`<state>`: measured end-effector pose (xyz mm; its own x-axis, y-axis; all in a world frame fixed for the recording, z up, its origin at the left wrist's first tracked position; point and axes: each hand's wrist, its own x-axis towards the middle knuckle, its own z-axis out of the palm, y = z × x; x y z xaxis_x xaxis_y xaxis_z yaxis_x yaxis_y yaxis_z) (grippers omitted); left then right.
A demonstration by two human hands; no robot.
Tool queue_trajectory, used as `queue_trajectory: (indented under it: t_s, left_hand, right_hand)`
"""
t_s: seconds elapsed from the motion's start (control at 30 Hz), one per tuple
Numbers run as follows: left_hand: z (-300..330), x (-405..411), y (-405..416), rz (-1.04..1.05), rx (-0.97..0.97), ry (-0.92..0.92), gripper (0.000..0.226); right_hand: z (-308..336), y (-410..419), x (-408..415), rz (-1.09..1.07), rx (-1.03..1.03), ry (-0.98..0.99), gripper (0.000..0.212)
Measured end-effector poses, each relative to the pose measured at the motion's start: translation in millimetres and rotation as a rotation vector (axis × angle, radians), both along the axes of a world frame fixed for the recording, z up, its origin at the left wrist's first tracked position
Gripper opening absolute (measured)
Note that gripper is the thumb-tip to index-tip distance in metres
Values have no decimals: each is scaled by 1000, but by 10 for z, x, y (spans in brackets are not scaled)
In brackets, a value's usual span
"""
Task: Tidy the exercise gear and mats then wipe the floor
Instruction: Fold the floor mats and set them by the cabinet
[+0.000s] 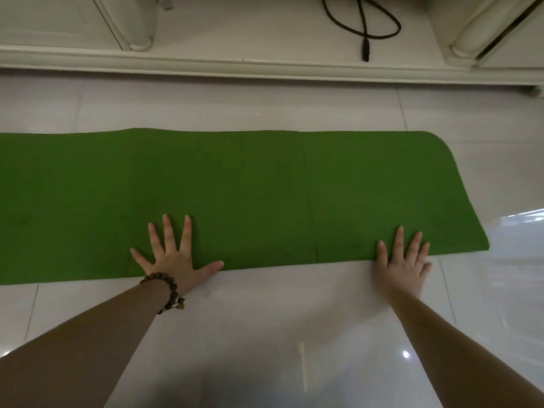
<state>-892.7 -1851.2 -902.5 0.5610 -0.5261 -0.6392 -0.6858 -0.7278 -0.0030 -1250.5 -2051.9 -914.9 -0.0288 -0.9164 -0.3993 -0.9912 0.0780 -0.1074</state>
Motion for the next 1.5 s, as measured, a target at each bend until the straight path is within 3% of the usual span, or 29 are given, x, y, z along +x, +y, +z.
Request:
queue_trajectory:
  t_s: [0.17, 0.3, 0.47, 0.8, 1.0, 1.23, 1.5]
  left_hand:
    - [216, 27, 40, -35, 42, -24, 112]
    - [585, -205, -15, -160, -107, -97, 89]
    - [1932, -574, 466, -132, -310, -133, 79]
    - [5055, -1326, 1403, 12, -327, -133, 80]
    - [6516, -2033, 1625, -74, -378, -99, 81]
    - [7123, -2956, 1422, -94, -431, -72, 72]
    - [7179, -4174, 390, 127, -445, -131, 68]
  right_hand:
    - [303, -85, 23, 95, 175, 102, 65]
    - [744, -12, 26, 204, 42, 45, 64]
    - [1911, 565, 135, 338, -24, -47, 60]
    - [5098, 1694, -355, 239, -7, -169, 55]
    - [6592, 2227, -869, 306, 21, -166, 55]
    - [7282, 2041, -1519, 400, 47, -157, 55]
    - [7324, 833, -2532, 640, 88, -161, 52]
